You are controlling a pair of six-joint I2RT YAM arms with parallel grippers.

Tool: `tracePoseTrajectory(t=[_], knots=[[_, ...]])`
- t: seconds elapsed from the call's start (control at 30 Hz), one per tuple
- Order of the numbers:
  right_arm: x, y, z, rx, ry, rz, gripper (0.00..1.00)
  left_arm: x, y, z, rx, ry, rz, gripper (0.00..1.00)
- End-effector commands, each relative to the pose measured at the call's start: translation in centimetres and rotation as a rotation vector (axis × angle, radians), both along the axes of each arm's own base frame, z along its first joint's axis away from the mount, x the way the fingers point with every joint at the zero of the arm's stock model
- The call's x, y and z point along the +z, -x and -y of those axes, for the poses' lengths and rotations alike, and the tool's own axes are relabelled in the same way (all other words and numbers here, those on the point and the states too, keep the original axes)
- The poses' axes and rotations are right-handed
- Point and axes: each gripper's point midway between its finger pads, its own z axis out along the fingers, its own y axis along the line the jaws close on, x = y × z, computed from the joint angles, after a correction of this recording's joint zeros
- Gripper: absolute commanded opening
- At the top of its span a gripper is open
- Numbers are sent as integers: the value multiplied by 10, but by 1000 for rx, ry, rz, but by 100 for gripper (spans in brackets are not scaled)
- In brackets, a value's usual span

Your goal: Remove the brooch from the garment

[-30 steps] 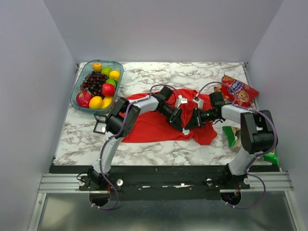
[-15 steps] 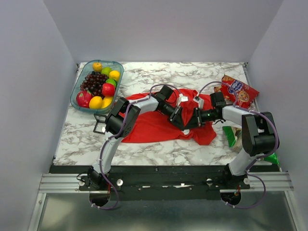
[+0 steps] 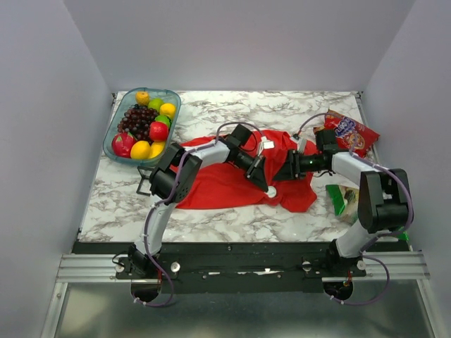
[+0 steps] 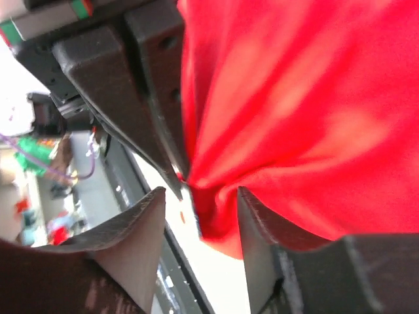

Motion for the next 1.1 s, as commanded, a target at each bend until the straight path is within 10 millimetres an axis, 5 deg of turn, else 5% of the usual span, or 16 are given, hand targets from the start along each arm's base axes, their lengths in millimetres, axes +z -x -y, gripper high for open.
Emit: tracePoseTrajectory(t=[0.0,0.07,0.1,0.2,0.4,0.57,0.8,1.07], knots=[[53,-22,19,-18,71,289,59,41,-15,-15,60,23,164,0],[65,-20,20,0,69,368,62,47,-26,-17,111,12,273,0],[70,-19,18,7,58,381,61,68,-28,-18,129,45,350,0],[67,-12,13,17,14,327,61,64,-42,-24,210,24,433,0],[55,-5,4,33,-55,263,51,73,-37,-19,287,106,222,0],[67,4,-6,69,-158,232,44,67,-35,-18,311,124,160,0],[59,16,-15,98,-162,200,43,68,-37,-15,313,139,135,0],[52,4,-16,83,-126,206,42,68,-35,-14,311,142,119,0]])
